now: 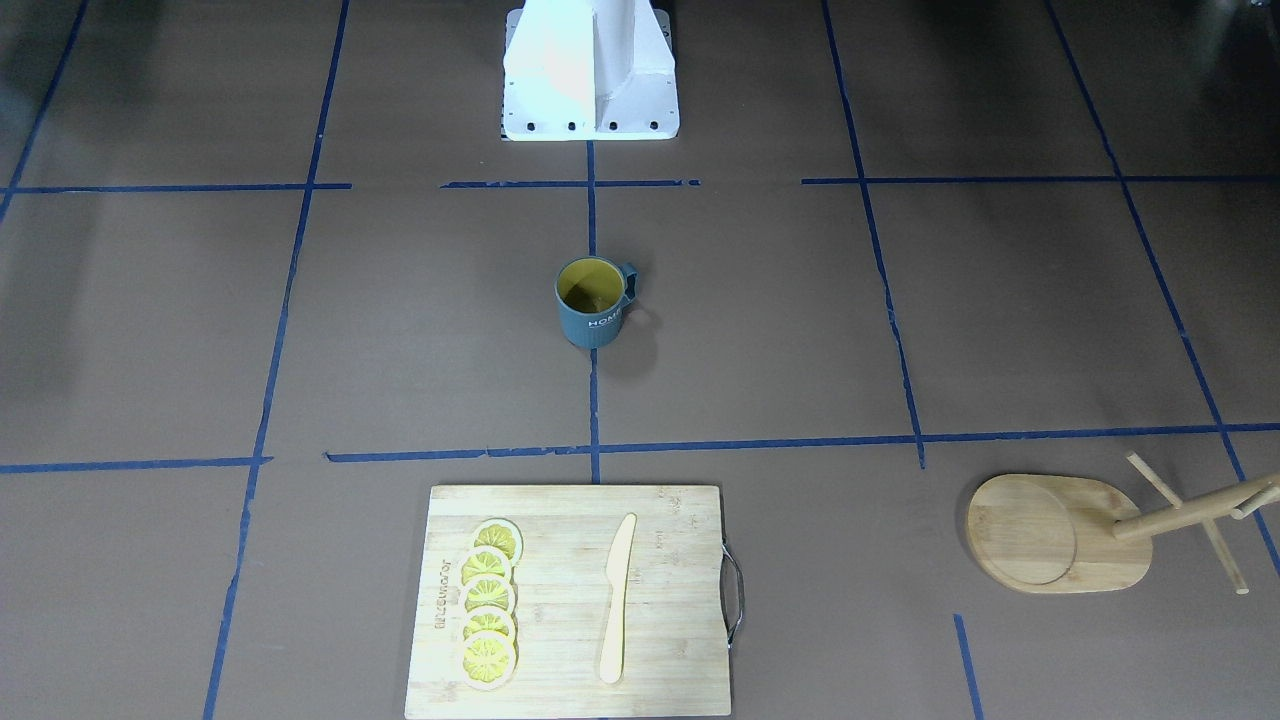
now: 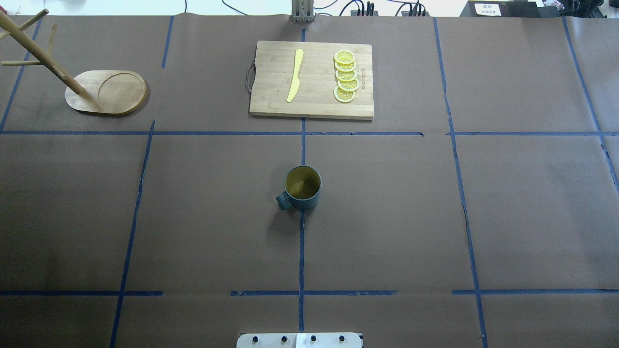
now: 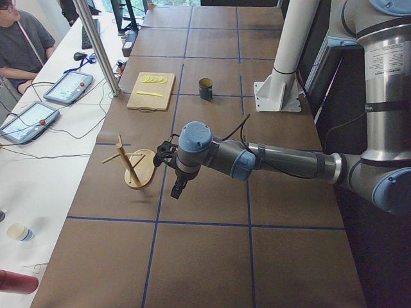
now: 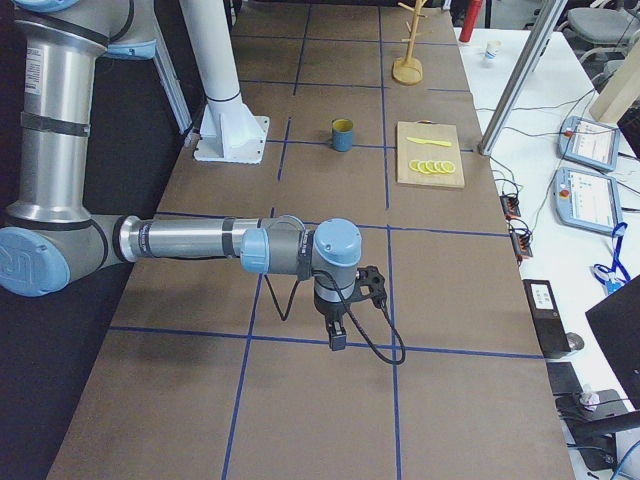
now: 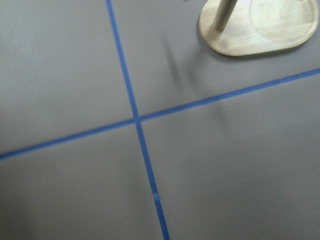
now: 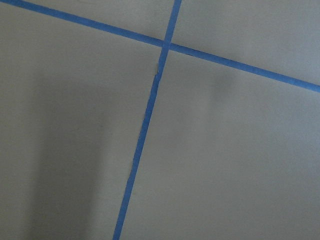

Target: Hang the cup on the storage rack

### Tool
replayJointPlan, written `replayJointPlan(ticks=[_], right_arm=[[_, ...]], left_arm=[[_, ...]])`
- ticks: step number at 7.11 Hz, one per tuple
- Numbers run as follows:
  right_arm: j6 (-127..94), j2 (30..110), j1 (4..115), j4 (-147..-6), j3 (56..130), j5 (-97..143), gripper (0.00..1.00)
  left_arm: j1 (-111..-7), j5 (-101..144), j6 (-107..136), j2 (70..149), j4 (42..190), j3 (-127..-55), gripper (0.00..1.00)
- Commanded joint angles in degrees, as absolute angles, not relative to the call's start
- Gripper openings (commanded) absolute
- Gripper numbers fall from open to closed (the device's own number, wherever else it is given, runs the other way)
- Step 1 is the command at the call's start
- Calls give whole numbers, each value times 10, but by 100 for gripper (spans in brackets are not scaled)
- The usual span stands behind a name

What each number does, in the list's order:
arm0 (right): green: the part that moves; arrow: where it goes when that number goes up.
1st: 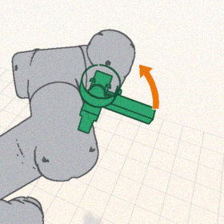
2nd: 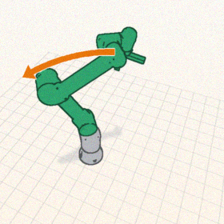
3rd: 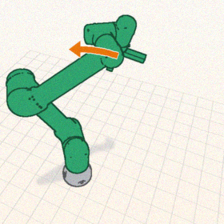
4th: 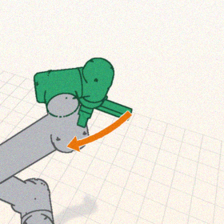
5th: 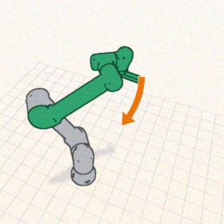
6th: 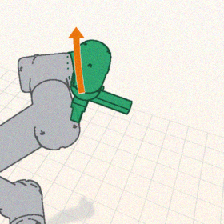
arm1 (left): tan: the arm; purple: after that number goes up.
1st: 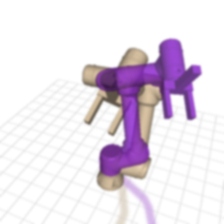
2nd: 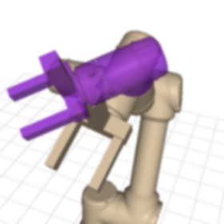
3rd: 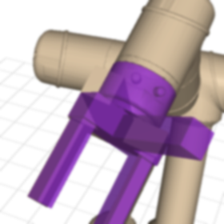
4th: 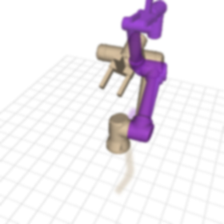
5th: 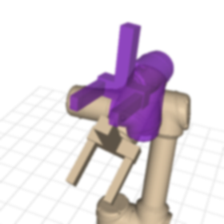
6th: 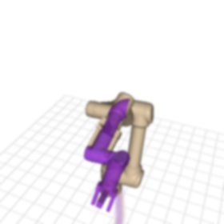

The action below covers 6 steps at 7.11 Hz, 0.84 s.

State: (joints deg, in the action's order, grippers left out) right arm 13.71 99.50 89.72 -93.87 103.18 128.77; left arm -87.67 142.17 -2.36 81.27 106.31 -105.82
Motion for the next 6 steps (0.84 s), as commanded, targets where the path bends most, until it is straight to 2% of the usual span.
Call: replayJointPlan(ticks=[1,3,5,6], right_arm=[[127,993,897,-938,1035,1289,100],[127,991,897,-938,1034,1292,100],[127,984,897,-938,1033,1293,100],[127,984,897,-938,1032,1293,100]], left_arm=[[-787,1529,60,830,1154,-1073,100],[-706,1529,65,868,1247,-1074,100],[-631,1362,72,872,1405,-1065,100],[-562,1314,101,878,1421,-1065,100]])
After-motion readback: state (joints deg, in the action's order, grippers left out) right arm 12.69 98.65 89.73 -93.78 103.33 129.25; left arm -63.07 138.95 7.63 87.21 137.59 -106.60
